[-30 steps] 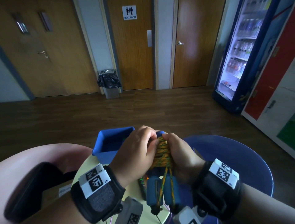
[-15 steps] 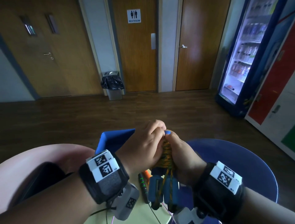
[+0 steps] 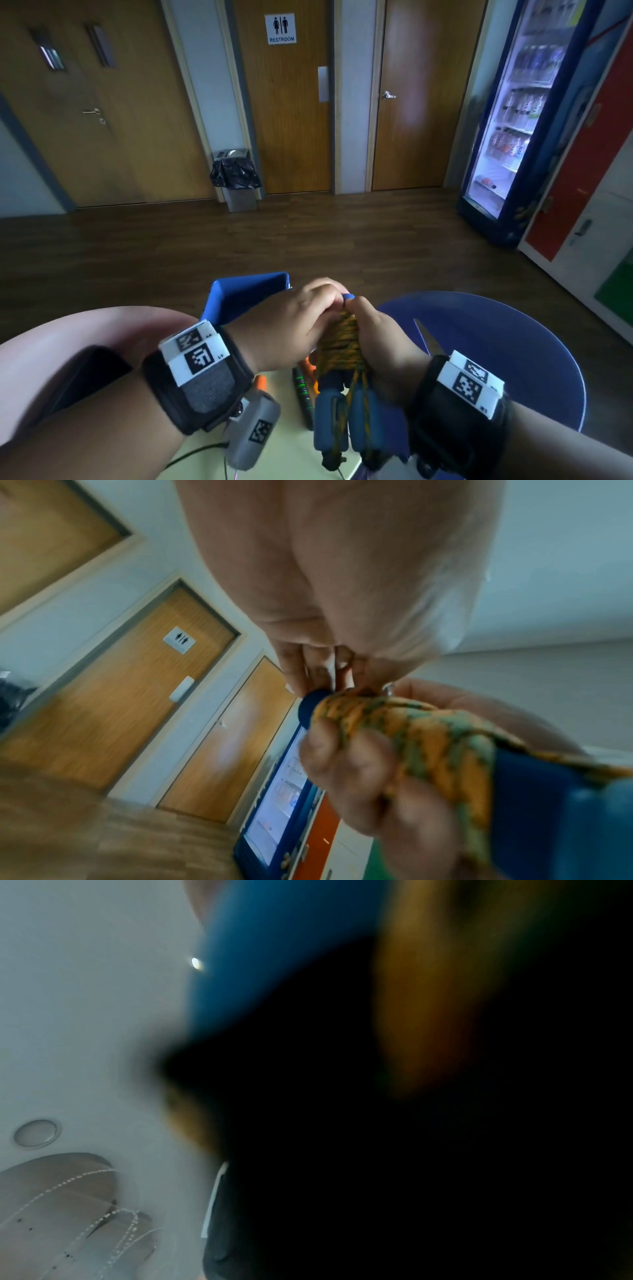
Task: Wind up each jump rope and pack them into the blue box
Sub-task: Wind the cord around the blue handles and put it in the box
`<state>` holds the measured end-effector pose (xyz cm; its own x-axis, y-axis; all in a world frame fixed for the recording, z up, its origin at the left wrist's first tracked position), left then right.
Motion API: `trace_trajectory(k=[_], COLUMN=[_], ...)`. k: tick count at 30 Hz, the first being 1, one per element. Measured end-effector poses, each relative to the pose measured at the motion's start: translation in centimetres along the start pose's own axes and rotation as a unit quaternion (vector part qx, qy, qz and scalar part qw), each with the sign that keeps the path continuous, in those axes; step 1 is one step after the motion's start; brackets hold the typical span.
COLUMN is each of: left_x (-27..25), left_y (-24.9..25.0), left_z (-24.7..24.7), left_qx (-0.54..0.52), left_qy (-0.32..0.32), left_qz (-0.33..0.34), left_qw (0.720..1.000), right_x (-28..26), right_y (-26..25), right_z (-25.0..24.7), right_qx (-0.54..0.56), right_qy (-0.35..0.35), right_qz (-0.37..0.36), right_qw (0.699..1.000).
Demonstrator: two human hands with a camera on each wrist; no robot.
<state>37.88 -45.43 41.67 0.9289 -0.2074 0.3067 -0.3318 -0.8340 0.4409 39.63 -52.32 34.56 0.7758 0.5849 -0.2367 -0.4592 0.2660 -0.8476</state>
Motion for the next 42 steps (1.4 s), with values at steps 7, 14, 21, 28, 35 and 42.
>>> trace_trajectory(k=[7, 14, 21, 28, 35, 42], left_x=[-1.3, -3.0, -6.2, -9.2, -12.3, -14.2], left_y=[0.8, -0.8, -5.3, -12.3, -21.7, -29.5], left_z=[-2.4, -4.3, -6.8, -10.0, -10.2, -12.0], left_qx=[0.034, -0.044, -0.101, -0.103, -0.313, -0.305], left_qy=[0.019, 0.048, 0.126, 0.114, 0.020, 0.078], left_qz=[0.037, 0.043, 0.002, -0.080, -0.248, -0.314], left_qw=[0.999, 0.997, 0.987, 0.985, 0.917, 0.896], right_x=[-0.8, 0.4, 2.7, 5.7, 9.8, 11.6], right_y=[0.8, 3.0, 5.6, 7.6, 11.5, 13.6], right_z=[1.8, 2.3, 5.6, 13.1, 19.8, 24.4], right_qx=[-0.001, -0.033, -0.078, -0.053, -0.059, -0.033], right_qy=[-0.031, -0.016, 0.019, -0.051, -0.068, -0.171], right_qz=[0.028, 0.044, 0.063, 0.078, 0.083, 0.060], right_qw=[0.999, 0.998, 0.995, 0.994, 0.993, 0.983])
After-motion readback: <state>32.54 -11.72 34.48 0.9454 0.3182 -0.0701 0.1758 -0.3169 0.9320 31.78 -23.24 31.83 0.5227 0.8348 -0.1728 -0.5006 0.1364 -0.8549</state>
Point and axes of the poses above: each hand's wrist, its own x-axis towards the middle knuckle, its own z-axis out of the palm, y = z × x, the point moved 10 cm from there along x, towards the middle knuckle, and after that the axes turned 8 degrees about -z, right-handed, at the moved point
